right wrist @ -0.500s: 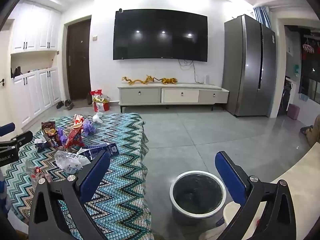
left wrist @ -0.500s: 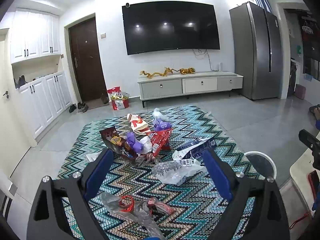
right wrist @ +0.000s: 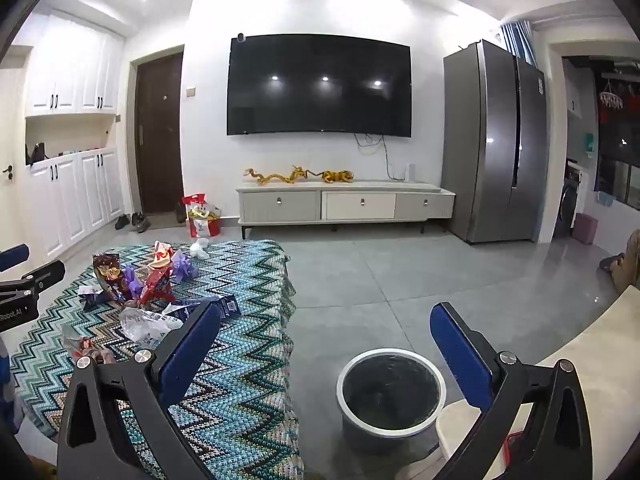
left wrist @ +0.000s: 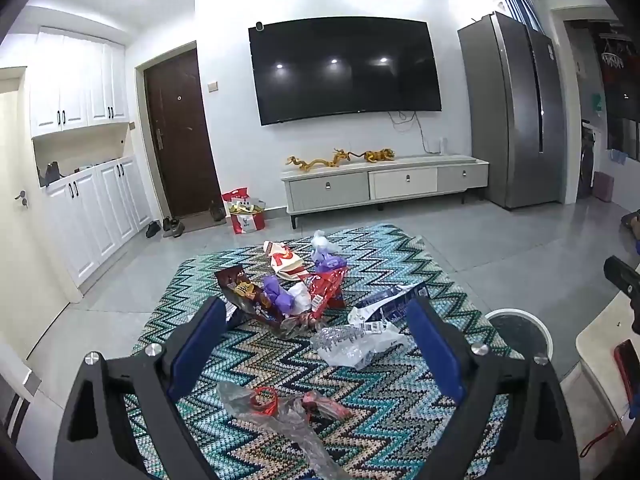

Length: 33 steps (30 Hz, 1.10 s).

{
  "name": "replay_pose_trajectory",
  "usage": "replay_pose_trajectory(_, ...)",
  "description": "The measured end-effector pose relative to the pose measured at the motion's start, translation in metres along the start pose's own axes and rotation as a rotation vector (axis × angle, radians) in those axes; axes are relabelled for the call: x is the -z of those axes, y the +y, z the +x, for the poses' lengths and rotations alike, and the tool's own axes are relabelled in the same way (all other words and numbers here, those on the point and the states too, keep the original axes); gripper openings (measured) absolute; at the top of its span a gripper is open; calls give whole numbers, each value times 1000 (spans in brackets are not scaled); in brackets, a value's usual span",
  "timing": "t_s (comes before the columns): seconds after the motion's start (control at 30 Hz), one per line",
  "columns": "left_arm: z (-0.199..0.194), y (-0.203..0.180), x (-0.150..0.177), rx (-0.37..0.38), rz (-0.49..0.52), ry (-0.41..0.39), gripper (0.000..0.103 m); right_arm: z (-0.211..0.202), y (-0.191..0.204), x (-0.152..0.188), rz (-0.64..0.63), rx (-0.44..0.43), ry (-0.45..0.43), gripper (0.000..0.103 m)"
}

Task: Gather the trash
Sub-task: 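Move both tools toward the trash pile on the rug, then grasp the clear plastic bag with left tool while right grasps white printed wrapper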

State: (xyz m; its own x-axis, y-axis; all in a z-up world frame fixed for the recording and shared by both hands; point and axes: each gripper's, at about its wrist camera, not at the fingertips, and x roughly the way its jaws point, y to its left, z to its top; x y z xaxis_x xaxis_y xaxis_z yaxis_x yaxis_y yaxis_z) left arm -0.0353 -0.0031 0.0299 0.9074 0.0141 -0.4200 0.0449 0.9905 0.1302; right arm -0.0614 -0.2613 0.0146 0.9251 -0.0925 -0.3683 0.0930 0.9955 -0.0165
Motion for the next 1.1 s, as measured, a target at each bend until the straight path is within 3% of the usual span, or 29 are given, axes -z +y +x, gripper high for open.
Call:
replay_pose_trajectory(0.27, -3, 5, 6, 9, 6, 8, 92, -16, -6, -9, -19, -17, -30, 103)
replay_pose_trajectory(0.63, 10, 19, 15, 0, -21, 42, 92, -7, 0, -7, -20, -33, -101, 103)
replay_pose_trajectory(0.8, 21, 34, 21, -8, -41, 64, 92, 6, 8, -6, -30, -50, -61, 103)
replay_pose_trajectory(1.1, 40, 103, 55, -23, -118, 135, 92, 33, 17, -4, -45, -118, 3, 103)
